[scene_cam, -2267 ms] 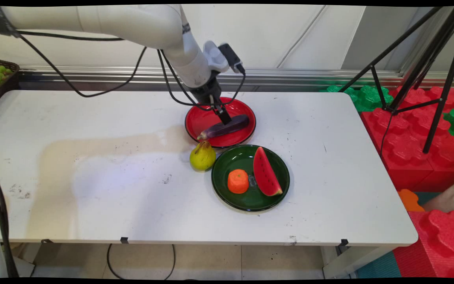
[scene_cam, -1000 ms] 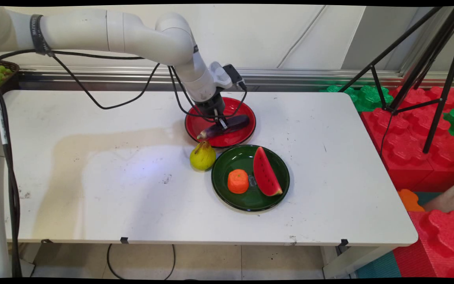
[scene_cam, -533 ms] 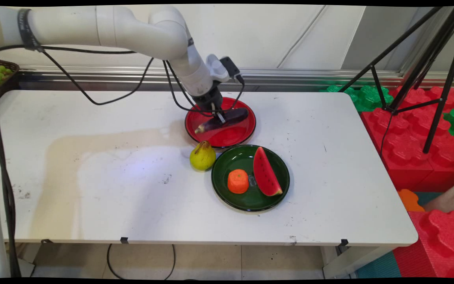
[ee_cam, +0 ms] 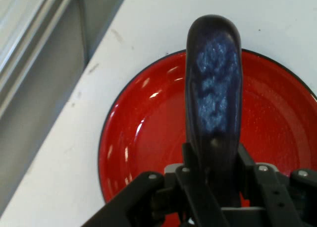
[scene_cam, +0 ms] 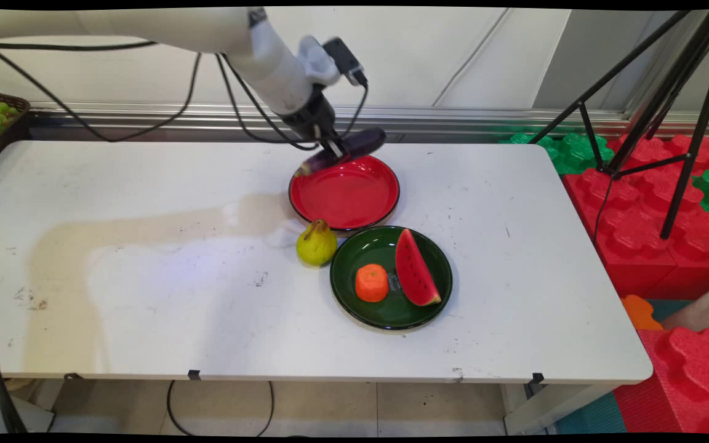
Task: Place the picked object on the table
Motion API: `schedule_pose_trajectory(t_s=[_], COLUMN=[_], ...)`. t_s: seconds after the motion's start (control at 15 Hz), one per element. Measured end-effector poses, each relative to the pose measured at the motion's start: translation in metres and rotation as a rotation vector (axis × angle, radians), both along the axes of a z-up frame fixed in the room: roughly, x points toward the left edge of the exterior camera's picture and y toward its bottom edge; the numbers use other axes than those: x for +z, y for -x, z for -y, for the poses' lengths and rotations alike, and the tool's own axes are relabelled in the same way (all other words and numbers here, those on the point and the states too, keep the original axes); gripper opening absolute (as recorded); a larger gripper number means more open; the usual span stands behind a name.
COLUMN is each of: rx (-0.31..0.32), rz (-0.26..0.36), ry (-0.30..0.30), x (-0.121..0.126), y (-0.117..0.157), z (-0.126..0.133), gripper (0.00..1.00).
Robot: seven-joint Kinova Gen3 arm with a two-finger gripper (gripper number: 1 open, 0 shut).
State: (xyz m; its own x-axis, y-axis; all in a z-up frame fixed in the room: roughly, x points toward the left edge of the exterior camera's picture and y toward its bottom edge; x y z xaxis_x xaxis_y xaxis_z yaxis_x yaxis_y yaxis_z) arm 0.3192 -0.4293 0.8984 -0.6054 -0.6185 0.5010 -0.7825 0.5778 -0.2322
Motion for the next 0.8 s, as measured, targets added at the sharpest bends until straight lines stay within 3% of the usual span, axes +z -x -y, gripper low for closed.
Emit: schedule_pose_trajectory(t_s=[0.4,0.8], rx=[-0.019,-0.032], rz=[0.011,0.037], ry=[0.043,0.027], x=[0.034,0.042], y=[-0.037,-0.079], z=[-0.043,-0.079], gripper=[0.0,0.0])
